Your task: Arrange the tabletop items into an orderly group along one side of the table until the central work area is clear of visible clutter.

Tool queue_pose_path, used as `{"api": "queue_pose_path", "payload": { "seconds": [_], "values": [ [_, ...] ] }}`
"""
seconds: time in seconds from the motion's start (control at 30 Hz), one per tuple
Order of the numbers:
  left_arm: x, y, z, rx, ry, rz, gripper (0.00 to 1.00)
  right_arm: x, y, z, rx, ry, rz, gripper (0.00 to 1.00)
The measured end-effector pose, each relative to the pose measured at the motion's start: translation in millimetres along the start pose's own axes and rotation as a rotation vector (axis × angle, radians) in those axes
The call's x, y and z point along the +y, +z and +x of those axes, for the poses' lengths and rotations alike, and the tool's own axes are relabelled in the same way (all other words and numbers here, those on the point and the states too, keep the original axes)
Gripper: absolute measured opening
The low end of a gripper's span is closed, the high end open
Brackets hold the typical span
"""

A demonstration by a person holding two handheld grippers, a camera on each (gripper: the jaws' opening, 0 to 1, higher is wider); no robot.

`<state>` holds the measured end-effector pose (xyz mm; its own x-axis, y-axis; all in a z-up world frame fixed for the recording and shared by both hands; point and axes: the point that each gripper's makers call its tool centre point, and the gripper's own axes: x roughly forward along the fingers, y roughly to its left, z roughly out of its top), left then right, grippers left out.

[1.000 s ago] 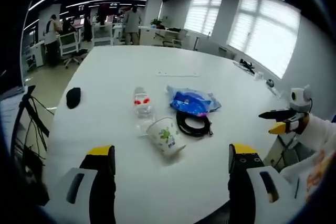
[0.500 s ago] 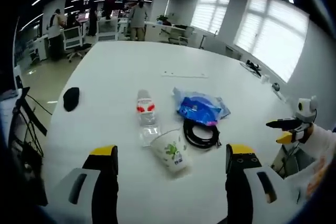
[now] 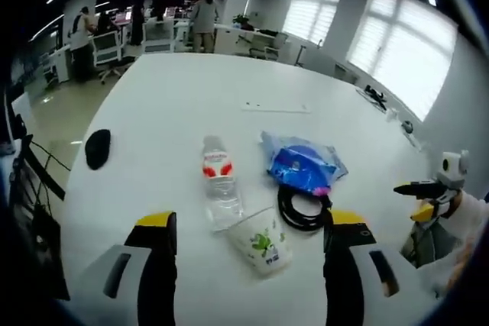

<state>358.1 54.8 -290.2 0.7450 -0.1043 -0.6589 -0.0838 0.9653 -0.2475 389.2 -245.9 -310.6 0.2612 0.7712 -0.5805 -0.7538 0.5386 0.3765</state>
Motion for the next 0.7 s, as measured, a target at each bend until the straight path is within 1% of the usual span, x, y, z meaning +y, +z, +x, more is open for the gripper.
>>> {"api": "queue_pose_path", "payload": {
  "seconds": [0.07, 0.2, 0.4, 0.7],
  "values": [
    [5.2, 3.7, 6.8, 0.005, -0.001, -0.008, 0.79, -3.5, 2.4, 2.1, -0.002, -0.002, 0.005, 0.80],
    [5.0, 7.8, 14.1, 0.010, -0.003, -0.011, 0.77, -7.2, 4.0, 1.8, -0.007, -0.007, 0.009, 0.79],
    [7.6, 12.0, 30.0, 0.034, -0.010, 0.002, 0.76, -10.1, -1.4, -0.9, 0.000, -0.019, 0.021, 0.79],
    [13.7, 14.1, 55.2, 0.074, -0.009, -0.009, 0.74, -17.0, -8.5, -1.4, 0.015, -0.030, 0.044, 0.78]
  ]
}}
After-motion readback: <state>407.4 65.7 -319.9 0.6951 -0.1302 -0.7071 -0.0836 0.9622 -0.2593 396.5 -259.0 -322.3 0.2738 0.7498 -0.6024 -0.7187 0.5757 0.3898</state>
